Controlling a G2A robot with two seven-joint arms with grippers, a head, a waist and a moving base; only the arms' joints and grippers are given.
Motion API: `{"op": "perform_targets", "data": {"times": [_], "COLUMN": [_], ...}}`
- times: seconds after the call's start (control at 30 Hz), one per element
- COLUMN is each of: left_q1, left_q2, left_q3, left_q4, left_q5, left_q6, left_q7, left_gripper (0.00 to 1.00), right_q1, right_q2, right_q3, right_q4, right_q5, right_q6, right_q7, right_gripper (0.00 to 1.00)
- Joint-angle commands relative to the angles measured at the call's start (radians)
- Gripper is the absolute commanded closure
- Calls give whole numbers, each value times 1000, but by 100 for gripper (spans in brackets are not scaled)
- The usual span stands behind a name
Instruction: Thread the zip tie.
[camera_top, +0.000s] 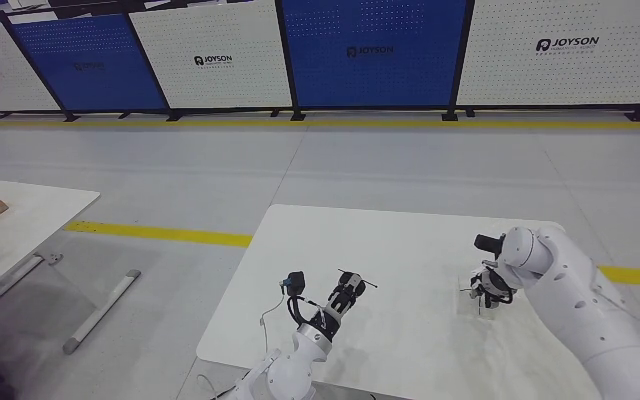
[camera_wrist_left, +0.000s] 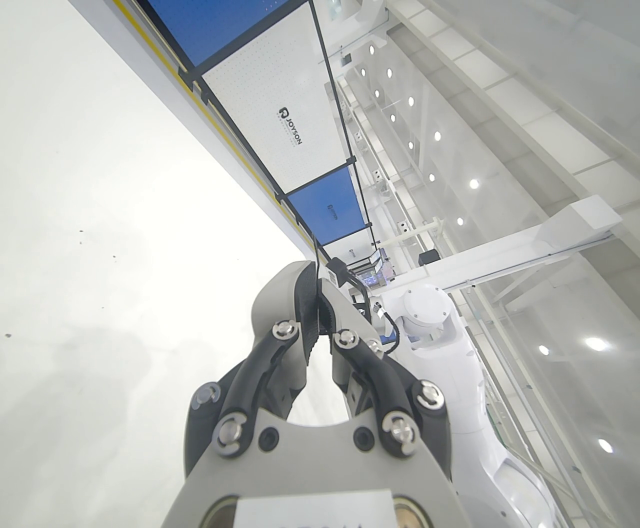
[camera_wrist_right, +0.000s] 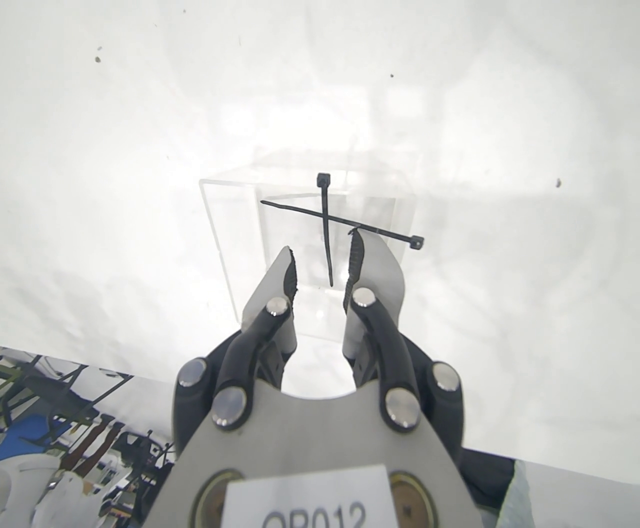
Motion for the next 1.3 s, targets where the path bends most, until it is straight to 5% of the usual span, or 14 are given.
{"op": "perform_targets", "data": {"times": [0.0, 0.4, 0.67, 1.27], "left_q1": [0, 0, 0, 0], "left_q2": [0, 0, 0, 0], "left_q3": [0, 0, 0, 0], "left_q4": [0, 0, 0, 0], "left_q5": [0, 0, 0, 0], "left_q6": [0, 0, 0, 0], "left_q7": [0, 0, 0, 0], "left_gripper": [100, 100, 100, 100], "right_q1": [3, 19, 28, 12], "right_q2": [-3, -21, -31, -22], "right_q3": [-2, -12, -17, 13], "right_q4": [7, 55, 78, 31], "right_q5": [-1, 0, -3, -23], "right_q6": [0, -17, -21, -47], "right_q7": [0, -1, -4, 8], "right_gripper": [76, 82, 100, 100]}}
